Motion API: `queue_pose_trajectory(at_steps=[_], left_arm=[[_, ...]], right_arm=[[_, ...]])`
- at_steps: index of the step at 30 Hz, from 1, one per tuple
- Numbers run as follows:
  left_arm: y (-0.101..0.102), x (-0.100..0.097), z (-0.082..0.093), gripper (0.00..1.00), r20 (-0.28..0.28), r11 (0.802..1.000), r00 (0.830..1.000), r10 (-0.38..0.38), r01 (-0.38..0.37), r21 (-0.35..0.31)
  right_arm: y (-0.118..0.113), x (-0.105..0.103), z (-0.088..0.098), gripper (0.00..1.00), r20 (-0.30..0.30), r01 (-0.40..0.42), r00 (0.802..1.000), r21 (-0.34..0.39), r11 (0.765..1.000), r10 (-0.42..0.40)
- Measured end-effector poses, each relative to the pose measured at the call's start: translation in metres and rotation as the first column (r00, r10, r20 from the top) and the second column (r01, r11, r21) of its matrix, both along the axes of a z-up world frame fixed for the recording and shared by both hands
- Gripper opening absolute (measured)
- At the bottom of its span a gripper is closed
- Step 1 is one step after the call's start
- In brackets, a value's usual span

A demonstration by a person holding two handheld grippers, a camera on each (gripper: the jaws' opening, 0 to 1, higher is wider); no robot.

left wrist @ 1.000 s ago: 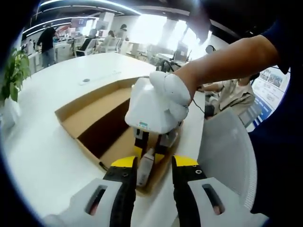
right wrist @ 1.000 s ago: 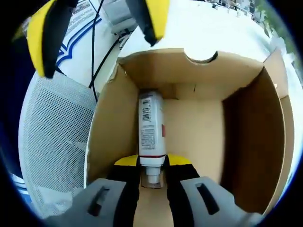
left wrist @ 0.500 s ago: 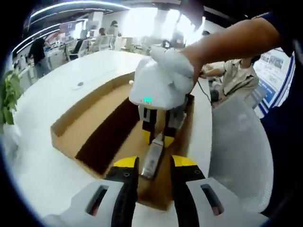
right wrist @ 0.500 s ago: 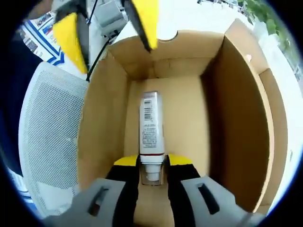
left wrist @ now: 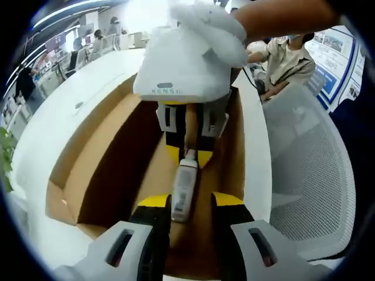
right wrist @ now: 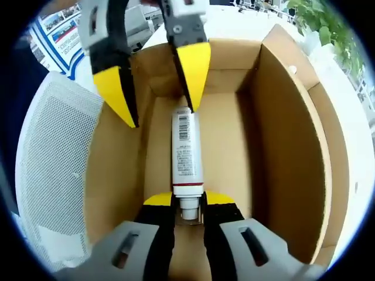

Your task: Operate the shoe box by opening the lid, removing the specified soft item, and placing it in the target area until the item is outside and the box remains undamaged.

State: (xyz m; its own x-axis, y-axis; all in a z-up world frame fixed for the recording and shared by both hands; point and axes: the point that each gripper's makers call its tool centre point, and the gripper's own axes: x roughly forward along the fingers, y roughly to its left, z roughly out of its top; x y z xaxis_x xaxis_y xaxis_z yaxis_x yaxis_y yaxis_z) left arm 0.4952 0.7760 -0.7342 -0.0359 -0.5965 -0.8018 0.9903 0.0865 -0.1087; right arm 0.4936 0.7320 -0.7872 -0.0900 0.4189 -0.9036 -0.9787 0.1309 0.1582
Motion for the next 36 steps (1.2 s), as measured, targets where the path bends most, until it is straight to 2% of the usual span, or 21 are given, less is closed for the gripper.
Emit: queue_pose_trajectory(at_steps=[4,6,11,14,16,18,22,25,28,31,32,33,34,36], left_arm=[[-0.006,0.004,-0.002,0.26,0.036,1.0,0.999,-0.018,0.017,0.009],[-0.01,0.003,-0.004,0.26,0.054,0.998,0.997,-0.054,0.053,0.024],[-0.024,0.002,0.0,0.27,0.019,0.999,0.999,-0.035,0.035,-0.03],[-0.028,0.001,0.002,0.26,0.022,0.998,0.999,-0.041,0.042,-0.042],[-0.03,0.001,0.001,0.25,0.052,0.997,0.996,-0.067,0.068,-0.025],[-0.032,0.002,0.002,0.21,0.055,0.997,0.996,-0.065,0.067,-0.029],[-0.036,-0.001,0.005,0.2,0.06,0.996,0.996,-0.073,0.076,-0.05],[-0.037,-0.005,0.011,0.19,0.068,0.991,0.994,-0.087,0.093,-0.093],[-0.038,-0.01,0.022,0.19,0.053,0.983,0.994,-0.092,0.1,-0.157],[-0.039,-0.011,0.034,0.18,0.022,0.972,0.997,-0.075,0.078,-0.22],[-0.04,-0.013,0.038,0.18,-0.012,0.968,0.998,-0.061,0.056,-0.246],[-0.04,-0.013,0.039,0.18,-0.016,0.966,0.998,-0.06,0.054,-0.254],[-0.039,-0.01,0.042,0.18,-0.006,0.963,0.999,-0.051,0.047,-0.265],[-0.039,-0.013,0.05,0.18,-0.06,0.953,0.998,-0.034,0.015,-0.304]], right_arm=[[-0.001,-0.004,0.013,0.14,0.01,-0.019,1.0,0.0,1.0,0.019],[0.0,-0.002,0.024,0.14,0.034,-0.024,0.999,0.009,1.0,0.024],[-0.002,0.001,0.045,0.14,0.065,-0.029,0.998,0.017,0.999,0.028],[-0.006,0.0,0.052,0.14,0.058,-0.026,0.998,0.018,1.0,0.025],[-0.009,-0.001,0.056,0.14,0.057,-0.024,0.998,0.013,1.0,0.023],[-0.011,-0.003,0.059,0.14,0.059,-0.031,0.998,-0.001,1.0,0.031],[-0.015,-0.006,0.063,0.15,0.074,-0.042,0.996,-0.025,0.999,0.043],[-0.016,-0.008,0.067,0.15,0.073,-0.04,0.996,-0.023,0.999,0.042],[-0.017,-0.013,0.072,0.16,0.079,-0.05,0.996,-0.001,0.999,0.05],[-0.016,-0.013,0.086,0.17,0.075,-0.022,0.997,0.072,0.997,0.016],[-0.016,-0.012,0.089,0.18,0.068,-0.004,0.998,0.092,0.996,-0.002],[-0.018,-0.012,0.093,0.18,0.055,0.03,0.998,0.112,0.993,-0.036],[-0.022,-0.01,0.095,0.21,0.066,0.027,0.997,0.112,0.993,-0.034],[-0.03,-0.013,0.1,0.28,0.06,0.033,0.997,0.111,0.993,-0.04]])
